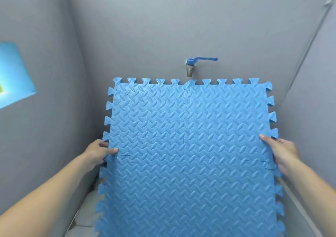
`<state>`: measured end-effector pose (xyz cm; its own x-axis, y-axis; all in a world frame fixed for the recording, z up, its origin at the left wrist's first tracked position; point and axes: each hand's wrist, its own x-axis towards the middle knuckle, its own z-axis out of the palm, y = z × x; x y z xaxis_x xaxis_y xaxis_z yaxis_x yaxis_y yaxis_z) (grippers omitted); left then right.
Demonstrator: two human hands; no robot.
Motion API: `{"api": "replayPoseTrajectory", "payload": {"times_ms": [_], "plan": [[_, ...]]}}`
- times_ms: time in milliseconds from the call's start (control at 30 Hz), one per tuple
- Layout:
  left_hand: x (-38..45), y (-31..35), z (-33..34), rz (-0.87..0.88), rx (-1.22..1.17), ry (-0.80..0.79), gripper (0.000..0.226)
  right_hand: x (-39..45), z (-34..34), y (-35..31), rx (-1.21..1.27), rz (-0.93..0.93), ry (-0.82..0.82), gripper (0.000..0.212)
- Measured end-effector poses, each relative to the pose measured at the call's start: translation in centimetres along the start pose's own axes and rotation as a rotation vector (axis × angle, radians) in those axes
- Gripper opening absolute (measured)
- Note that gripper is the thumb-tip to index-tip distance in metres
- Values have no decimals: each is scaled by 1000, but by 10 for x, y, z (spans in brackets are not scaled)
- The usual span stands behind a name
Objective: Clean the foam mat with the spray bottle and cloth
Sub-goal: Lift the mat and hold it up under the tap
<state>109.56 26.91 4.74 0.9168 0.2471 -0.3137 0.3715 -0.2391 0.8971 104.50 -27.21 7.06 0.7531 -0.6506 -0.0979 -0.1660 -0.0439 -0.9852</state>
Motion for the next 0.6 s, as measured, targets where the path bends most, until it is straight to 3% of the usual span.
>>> {"api": "replayPoseTrajectory", "payload": {"times_ms": [100, 233, 333, 400, 467, 533, 600], "plan": [[15, 20, 8, 9, -10, 2, 48, 16, 9, -15, 6, -20, 6, 25], [26, 29, 16, -21, -16, 39, 55, 31, 14, -10, -21, -9, -9, 26], [30, 32, 20, -55, 2, 48, 51, 34, 17, -7, -38, 3, -29, 42], [33, 34, 19, -73, 21, 58, 51, 36, 18, -9, -63, 9, -41, 34], [35, 36, 18, -85, 59, 74, 66, 40, 19, -10, -123, 34, -61, 26], [33, 48, 20, -87, 48, 78, 89, 47, 21, -16, -204, 58, -68, 31], [30, 64, 24, -86, 35, 54, 98, 52, 23, -24, -253, 93, -90, 34]]}}
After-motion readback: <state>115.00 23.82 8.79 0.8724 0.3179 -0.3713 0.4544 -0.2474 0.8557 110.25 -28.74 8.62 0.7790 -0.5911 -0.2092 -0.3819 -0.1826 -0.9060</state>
